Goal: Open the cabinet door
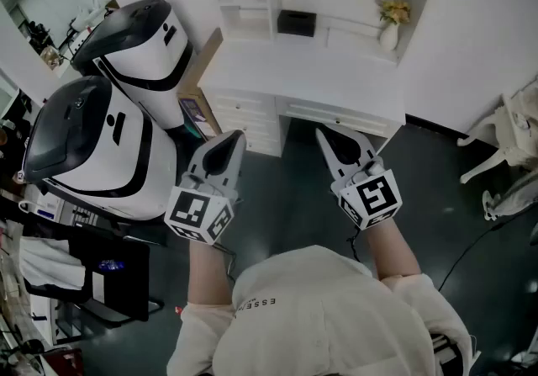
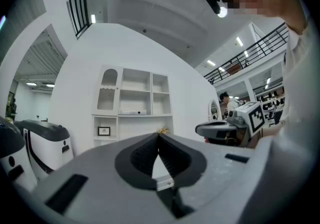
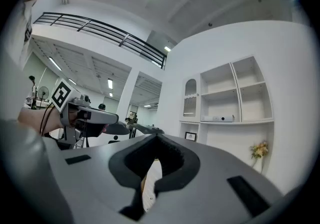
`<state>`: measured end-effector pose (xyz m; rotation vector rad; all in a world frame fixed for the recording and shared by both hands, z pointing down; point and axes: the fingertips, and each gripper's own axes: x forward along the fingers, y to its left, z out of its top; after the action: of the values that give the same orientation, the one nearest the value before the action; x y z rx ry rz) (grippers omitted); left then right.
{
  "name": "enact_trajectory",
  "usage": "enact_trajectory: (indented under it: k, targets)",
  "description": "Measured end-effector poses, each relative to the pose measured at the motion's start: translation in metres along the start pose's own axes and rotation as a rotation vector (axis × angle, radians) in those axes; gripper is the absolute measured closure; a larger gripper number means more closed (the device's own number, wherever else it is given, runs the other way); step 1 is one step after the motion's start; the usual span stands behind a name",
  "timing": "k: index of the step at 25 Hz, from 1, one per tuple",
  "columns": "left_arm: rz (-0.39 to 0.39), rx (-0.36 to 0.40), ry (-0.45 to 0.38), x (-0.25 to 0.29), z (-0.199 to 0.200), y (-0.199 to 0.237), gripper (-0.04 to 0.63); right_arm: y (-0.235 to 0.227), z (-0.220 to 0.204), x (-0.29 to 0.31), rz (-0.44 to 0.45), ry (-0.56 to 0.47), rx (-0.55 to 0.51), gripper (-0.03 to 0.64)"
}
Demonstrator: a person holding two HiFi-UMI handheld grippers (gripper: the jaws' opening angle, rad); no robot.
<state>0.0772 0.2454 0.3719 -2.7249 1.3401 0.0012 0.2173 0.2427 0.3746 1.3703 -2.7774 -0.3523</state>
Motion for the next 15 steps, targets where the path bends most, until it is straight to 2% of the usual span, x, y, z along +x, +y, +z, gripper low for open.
enact_trajectory:
  k: [3, 9, 15]
  targets:
    - [-0.002, -0.002, 0.002, 0.0, -0.001, 0.0, 0.594, -0.001, -0.002, 0.001, -0.007, 0.003, 0.013, 0.603]
    - [-0.019, -0.062, -0.011, -0.002, -0.002, -0.002, 0.594, 0.001, -0.005, 0.002, -0.011, -0.002, 0.039, 0.603]
    - [-0.022, -0.036, 0.015, -0.001, -0.01, -0.004, 0.594, 0.005, -0.011, 0.007, -0.003, -0.016, 0.088, 0.603]
